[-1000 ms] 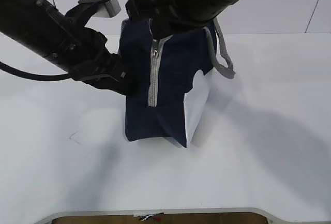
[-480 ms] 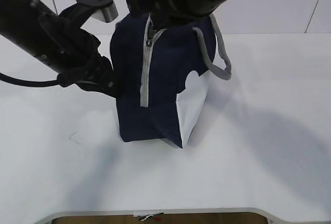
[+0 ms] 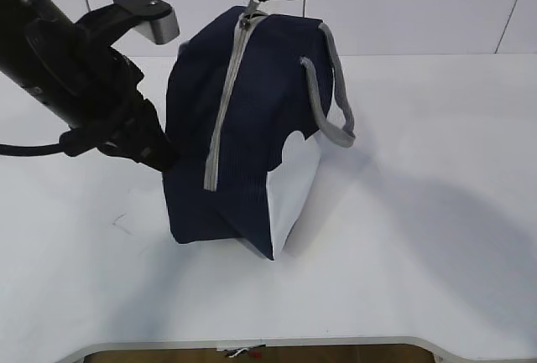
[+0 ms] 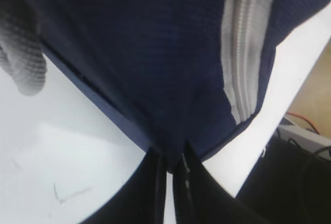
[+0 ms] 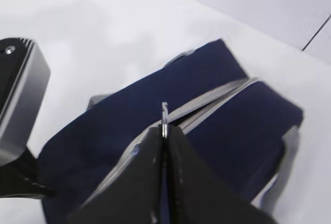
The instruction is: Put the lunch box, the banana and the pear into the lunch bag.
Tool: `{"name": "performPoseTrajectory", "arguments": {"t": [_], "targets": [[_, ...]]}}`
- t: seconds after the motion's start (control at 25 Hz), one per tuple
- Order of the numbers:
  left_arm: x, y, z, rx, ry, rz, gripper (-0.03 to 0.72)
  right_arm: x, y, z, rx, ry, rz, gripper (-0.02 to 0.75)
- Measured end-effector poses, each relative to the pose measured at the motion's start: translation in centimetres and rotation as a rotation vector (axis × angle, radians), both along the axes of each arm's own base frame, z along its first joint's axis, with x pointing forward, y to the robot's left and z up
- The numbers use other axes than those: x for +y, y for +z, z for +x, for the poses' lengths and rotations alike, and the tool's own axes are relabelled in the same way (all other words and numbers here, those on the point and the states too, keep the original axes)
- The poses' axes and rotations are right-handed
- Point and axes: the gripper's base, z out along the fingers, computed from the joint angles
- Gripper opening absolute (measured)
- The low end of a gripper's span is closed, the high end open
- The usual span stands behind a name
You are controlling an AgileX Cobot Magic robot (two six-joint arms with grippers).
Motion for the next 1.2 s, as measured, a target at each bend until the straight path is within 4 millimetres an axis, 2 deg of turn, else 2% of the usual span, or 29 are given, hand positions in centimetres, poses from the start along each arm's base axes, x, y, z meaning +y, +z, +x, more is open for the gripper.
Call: {"name": "performPoseTrajectory", "arguments": {"t": [0.2,0.44,0.6,1.04,1.2], "targets": [[0.3,0.7,-0.5,0.002,-0.014,0.007,-0.004,-1.1,0.2,0.7,-0.021,-0.041,-0.031,0.012],[0.9,2.3,-1.6,-0.025,-0.033,0.012,-0.004,-3.8,-0.7,3.5,-0.014,-0.140,-0.037,0.013],[1.2,3.0,-2.2,-0.032,-0.043,0.018,-0.005,-5.2,-2.2,5.6,0.002,-0.192,-0.047,0.013],[1.4,2.9,-2.4,-0.017,-0.057,0.043,-0.005,-7.5,-7.8,11.3,0.061,-0.279,-0.052,0.013],[1.4,2.9,-2.4,-0.019,-0.056,0.043,-0.005,-7.4,-8.0,11.8,0.094,-0.299,0.014,0.013]]}}
